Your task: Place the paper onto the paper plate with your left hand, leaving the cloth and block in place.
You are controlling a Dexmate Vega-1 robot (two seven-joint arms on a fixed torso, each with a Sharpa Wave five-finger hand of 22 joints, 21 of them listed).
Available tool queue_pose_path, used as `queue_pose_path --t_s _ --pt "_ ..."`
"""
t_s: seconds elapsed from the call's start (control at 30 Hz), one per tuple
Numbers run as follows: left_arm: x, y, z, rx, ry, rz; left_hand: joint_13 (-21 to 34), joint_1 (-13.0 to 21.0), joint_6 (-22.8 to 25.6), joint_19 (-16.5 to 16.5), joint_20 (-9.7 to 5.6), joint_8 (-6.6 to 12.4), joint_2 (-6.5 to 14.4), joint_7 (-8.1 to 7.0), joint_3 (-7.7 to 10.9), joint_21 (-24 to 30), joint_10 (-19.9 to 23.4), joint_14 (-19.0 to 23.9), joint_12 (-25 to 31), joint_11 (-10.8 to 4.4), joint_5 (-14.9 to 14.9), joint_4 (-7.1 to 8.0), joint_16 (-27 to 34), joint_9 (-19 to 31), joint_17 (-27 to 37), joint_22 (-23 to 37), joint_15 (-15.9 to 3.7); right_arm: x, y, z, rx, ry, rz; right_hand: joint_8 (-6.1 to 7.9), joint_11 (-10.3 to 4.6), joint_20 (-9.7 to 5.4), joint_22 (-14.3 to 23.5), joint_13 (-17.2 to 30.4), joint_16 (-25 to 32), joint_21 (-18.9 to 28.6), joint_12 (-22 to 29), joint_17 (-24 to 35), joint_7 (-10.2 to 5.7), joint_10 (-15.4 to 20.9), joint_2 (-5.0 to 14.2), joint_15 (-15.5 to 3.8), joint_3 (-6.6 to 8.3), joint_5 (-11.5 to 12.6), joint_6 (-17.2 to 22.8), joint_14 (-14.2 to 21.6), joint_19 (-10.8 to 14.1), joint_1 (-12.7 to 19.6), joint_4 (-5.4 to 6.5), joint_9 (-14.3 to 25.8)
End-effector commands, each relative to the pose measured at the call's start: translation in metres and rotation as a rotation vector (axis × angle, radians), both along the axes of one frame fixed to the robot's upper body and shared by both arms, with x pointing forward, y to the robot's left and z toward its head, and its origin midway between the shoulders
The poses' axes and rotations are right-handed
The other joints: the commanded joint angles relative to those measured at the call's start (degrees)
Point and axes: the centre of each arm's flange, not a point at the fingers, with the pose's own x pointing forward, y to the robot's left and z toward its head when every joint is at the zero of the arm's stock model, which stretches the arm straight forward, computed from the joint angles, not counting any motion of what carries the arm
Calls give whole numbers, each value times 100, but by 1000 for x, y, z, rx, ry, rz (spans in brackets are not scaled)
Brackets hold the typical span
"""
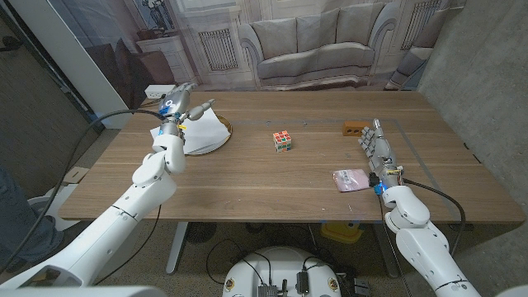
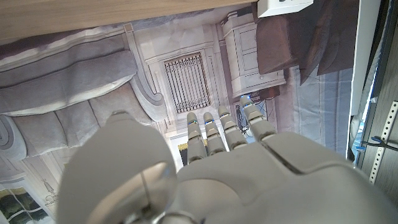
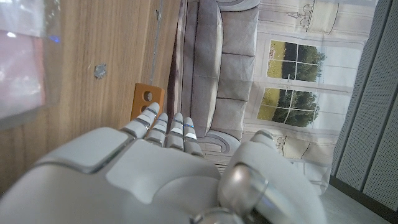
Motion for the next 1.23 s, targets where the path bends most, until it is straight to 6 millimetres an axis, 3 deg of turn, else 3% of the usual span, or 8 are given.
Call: queue_pose_path --t_s 0.03,0.7,1.23 --pt "-11 -2 7 20 -4 5 11 -28 3 -26 3 47 -10 -5 -23 61 -2 -6 46 -9 60 8 23 14 15 19 -12 -3 0 -5 4 -5 5 33 14 8 30 9 -8 -30 17 24 -27 51 18 -8 -48 -9 35 51 12 28 5 22" --pt "-27 8 12 14 -18 16 2 -41 30 -43 -4 68 -1 -4 -53 68 4 12 63 3 93 -18 32 10 5 18 -83 -4 8 -14 15 -18 15 32 6 14 30 9 -9 -29 17 25 -24 53 22 -11 -56 -9 34 50 14 27 4 22" --pt "-34 4 11 10 -26 13 -4 -46 41 -50 -5 76 7 1 -70 73 12 16 73 4 114 -32 34 8 0 18 -83 -15 5 -13 9 -28 9 33 12 16 30 9 -8 -30 17 24 -25 56 24 -8 -62 -9 36 52 13 30 1 22"
